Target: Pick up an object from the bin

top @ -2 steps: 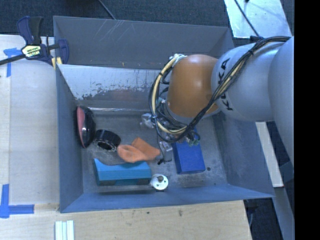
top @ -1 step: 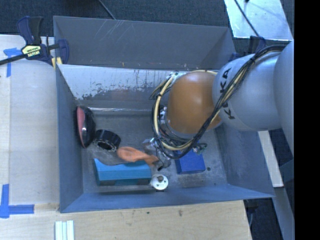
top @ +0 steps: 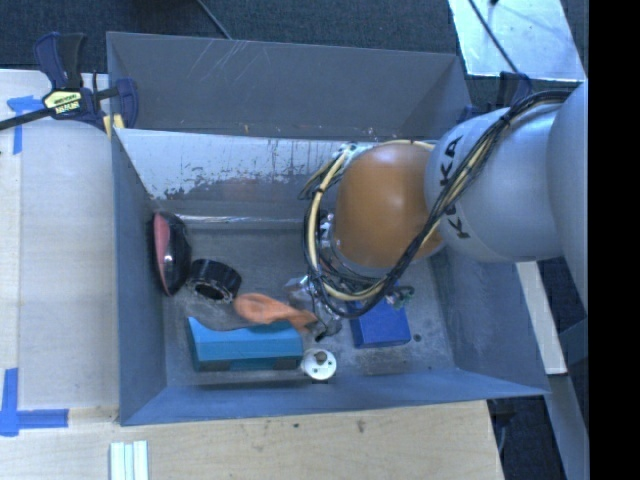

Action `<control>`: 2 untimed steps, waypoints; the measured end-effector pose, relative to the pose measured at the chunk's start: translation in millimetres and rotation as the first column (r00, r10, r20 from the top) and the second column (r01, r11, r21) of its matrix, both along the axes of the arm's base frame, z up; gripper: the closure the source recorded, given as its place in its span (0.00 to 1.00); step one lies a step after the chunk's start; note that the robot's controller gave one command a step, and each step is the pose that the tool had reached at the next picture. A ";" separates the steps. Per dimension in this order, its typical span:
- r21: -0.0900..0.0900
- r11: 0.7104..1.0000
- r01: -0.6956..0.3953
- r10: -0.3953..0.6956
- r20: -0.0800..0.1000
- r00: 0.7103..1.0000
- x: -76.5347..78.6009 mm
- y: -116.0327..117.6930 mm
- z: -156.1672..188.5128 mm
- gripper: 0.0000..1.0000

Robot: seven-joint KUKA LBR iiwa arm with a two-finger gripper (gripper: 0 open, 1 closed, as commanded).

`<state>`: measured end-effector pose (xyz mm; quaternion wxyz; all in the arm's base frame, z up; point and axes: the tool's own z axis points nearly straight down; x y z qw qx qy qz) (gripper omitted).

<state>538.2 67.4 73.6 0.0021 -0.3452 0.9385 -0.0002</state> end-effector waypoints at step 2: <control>0.000 0.982 -0.187 0.187 -0.001 0.982 20.9 -4.1 11.7 1.00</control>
Offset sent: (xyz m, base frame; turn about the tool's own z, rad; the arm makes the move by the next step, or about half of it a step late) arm 0.0201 -0.0040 0.0116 -0.1910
